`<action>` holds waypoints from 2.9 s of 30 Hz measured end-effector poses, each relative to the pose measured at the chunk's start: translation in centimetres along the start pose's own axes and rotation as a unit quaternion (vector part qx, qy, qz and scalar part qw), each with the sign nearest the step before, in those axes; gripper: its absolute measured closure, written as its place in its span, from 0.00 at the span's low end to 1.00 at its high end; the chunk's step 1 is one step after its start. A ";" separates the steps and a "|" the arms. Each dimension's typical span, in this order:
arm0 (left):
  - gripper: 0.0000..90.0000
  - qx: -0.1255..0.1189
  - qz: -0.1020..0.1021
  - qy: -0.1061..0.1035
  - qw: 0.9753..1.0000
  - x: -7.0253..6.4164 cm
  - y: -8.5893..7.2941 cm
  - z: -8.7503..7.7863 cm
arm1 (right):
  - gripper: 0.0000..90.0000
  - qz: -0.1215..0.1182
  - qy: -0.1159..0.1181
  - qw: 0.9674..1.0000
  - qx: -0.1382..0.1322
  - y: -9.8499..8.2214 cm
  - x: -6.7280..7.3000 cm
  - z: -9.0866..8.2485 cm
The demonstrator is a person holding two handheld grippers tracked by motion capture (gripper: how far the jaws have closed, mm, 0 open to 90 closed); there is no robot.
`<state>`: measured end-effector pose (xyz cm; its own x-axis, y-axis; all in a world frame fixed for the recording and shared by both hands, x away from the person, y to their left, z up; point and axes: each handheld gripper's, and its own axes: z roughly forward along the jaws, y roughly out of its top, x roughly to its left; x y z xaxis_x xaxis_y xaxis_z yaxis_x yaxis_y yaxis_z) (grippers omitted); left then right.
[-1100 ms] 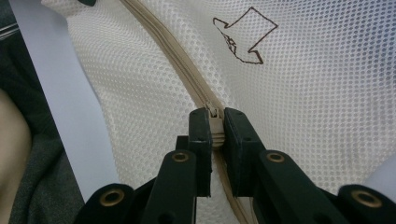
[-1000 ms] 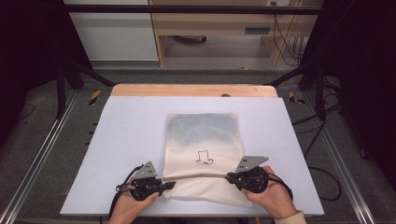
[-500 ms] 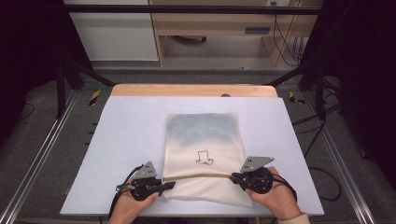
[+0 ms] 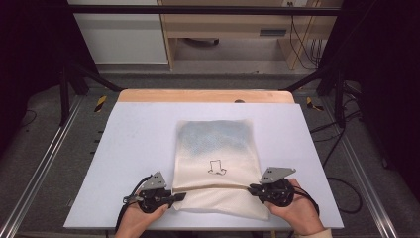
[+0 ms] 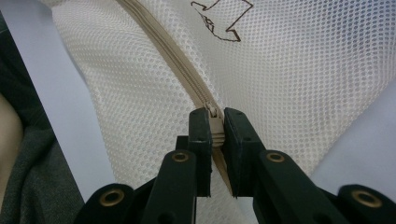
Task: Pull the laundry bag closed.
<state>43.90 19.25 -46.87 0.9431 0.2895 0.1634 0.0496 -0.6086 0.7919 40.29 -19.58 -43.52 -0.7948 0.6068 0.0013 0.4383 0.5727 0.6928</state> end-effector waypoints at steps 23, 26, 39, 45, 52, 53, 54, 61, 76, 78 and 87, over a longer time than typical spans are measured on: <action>0.93 0.000 -0.001 0.002 1.000 0.0 0.0 -0.1 | 0.91 0.007 -0.004 1.000 0.001 -0.8 -0.2 -0.4; 0.93 0.000 -0.001 0.003 1.000 0.0 0.0 -0.1 | 0.91 0.008 -0.004 1.000 0.002 -0.9 -0.3 -0.4; 0.93 0.001 0.000 0.004 1.000 0.0 0.0 -0.1 | 0.91 0.010 -0.006 1.000 0.002 -1.1 -0.3 -0.5; 0.93 0.001 0.000 0.005 1.000 0.0 0.1 -0.2 | 0.91 0.009 -0.005 1.000 0.003 -1.3 -0.3 -0.6; 0.93 0.001 0.000 0.006 1.000 0.0 0.1 -0.2 | 0.91 0.012 -0.007 1.000 0.003 -1.5 -0.4 -0.7; 0.93 0.002 0.001 0.006 1.000 0.0 0.1 -0.2 | 0.91 0.013 -0.006 1.000 0.003 -1.5 -0.4 -0.7; 0.93 0.001 0.000 0.006 1.000 0.0 0.1 -0.2 | 0.91 0.014 -0.007 1.000 0.004 -1.6 -0.4 -0.8; 0.93 0.002 0.001 0.006 1.000 0.0 0.1 -0.2 | 0.91 0.014 -0.009 1.000 0.004 -1.8 -0.5 -0.9; 0.93 0.003 0.001 0.008 1.000 0.0 0.1 -0.2 | 0.91 0.017 -0.009 1.000 0.002 -2.1 -0.5 -1.1; 0.93 0.003 0.001 0.008 1.000 0.0 0.1 -0.2 | 0.91 0.017 -0.008 1.000 0.001 -2.2 -0.6 -1.1; 0.93 0.002 0.001 0.008 1.000 0.0 0.1 -0.2 | 0.91 0.020 -0.010 1.000 0.002 -2.4 -0.7 -1.3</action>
<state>43.82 19.33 -46.66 0.9376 0.3004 0.1751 0.0489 -0.6126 0.7889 39.24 -22.12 -44.29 -0.7678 0.6405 0.0137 0.4708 0.5496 0.6901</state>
